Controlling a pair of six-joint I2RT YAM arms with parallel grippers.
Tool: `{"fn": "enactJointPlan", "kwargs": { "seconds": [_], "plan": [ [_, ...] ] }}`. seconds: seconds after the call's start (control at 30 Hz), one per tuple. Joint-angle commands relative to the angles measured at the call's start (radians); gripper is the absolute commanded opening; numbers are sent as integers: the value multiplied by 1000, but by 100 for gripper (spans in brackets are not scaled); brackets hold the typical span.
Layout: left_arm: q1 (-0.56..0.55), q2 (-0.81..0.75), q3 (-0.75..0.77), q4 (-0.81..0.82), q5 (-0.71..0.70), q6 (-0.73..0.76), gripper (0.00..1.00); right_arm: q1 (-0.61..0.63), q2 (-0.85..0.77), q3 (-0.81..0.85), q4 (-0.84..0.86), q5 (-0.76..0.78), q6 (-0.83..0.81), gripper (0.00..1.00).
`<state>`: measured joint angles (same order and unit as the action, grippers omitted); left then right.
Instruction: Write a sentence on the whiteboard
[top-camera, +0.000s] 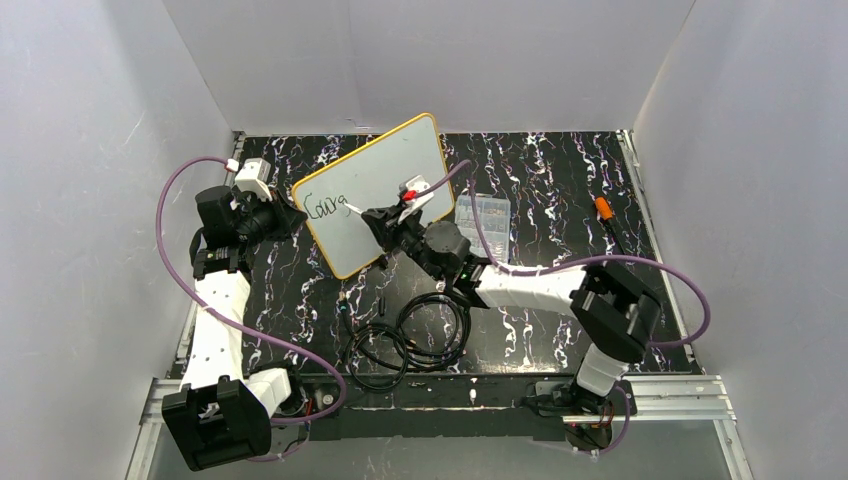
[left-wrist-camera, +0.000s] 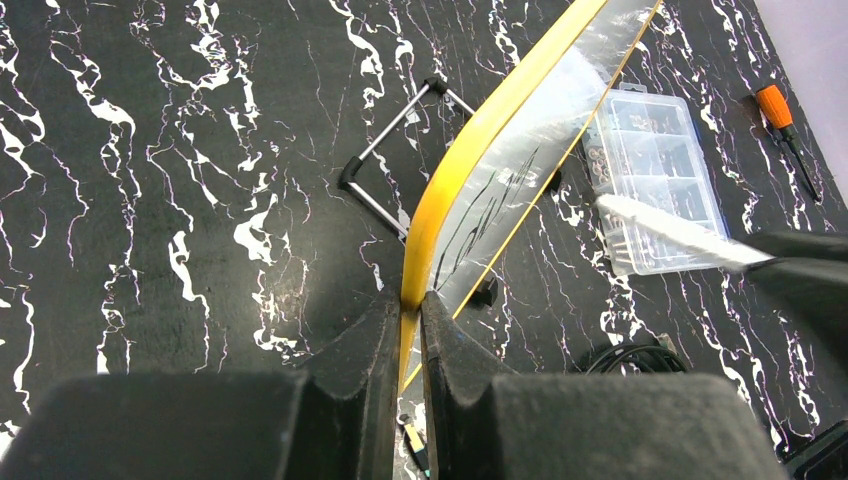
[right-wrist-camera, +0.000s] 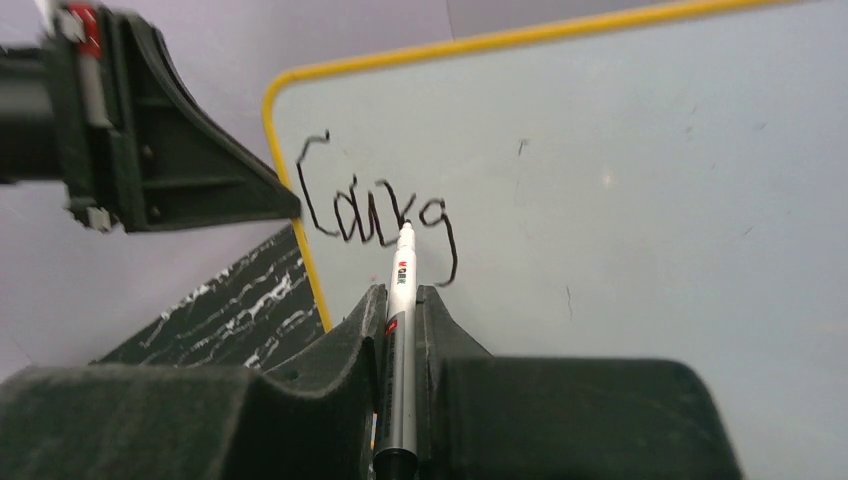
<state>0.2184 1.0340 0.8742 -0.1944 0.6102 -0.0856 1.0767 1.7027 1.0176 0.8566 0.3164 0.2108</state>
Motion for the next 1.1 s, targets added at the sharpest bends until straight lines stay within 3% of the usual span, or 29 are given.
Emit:
{"fn": "enactJointPlan", "kwargs": {
  "seconds": [0.0, 1.07],
  "plan": [
    [0, -26, -3, -10, 10, 6, 0, 5, -84, 37, 98, 36, -36, 1],
    [-1, -14, 0, -10, 13, 4, 0, -47, 37, 102, 50, -6, -48, 1]
  ]
}}
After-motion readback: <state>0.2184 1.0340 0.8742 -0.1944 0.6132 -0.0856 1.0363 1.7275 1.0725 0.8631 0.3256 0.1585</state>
